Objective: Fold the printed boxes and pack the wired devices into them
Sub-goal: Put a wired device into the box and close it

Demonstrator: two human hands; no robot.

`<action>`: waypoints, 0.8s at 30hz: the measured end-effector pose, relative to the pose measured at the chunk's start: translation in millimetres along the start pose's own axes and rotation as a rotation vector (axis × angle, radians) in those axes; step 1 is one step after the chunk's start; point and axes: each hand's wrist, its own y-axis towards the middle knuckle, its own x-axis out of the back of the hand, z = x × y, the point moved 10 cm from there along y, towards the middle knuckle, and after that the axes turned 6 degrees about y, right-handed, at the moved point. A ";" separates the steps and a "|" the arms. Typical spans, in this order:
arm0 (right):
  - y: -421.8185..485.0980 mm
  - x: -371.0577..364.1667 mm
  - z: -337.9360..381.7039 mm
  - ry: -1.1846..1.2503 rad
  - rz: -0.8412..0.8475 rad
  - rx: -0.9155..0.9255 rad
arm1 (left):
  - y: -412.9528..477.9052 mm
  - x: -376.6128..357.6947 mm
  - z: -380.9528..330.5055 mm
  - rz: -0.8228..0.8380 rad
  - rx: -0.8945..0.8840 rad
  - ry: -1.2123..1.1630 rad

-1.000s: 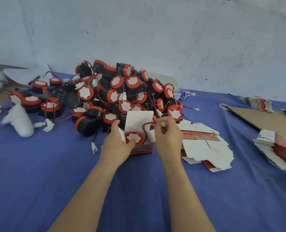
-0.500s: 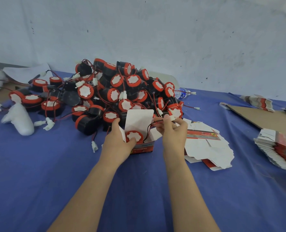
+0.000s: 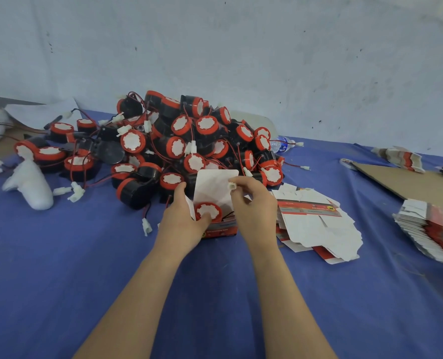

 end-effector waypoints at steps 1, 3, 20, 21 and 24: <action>-1.7 -3.3 0.5 0.011 0.023 0.006 | -0.1 -0.2 -0.1 0.001 -0.001 -0.004; -5.3 -14.2 1.1 -0.001 0.088 0.016 | -0.4 -0.4 -1.1 0.000 -0.005 -0.020; -9.0 -36.7 -6.6 -0.221 0.372 -0.025 | -0.8 0.7 -0.9 -0.009 -0.008 0.006; -9.8 -38.7 -6.9 -0.245 0.383 -0.027 | -0.9 0.9 -0.8 -0.009 -0.006 0.006; -9.0 -37.3 -6.7 -0.311 0.336 -0.017 | -1.6 0.8 -0.2 -0.008 0.000 0.005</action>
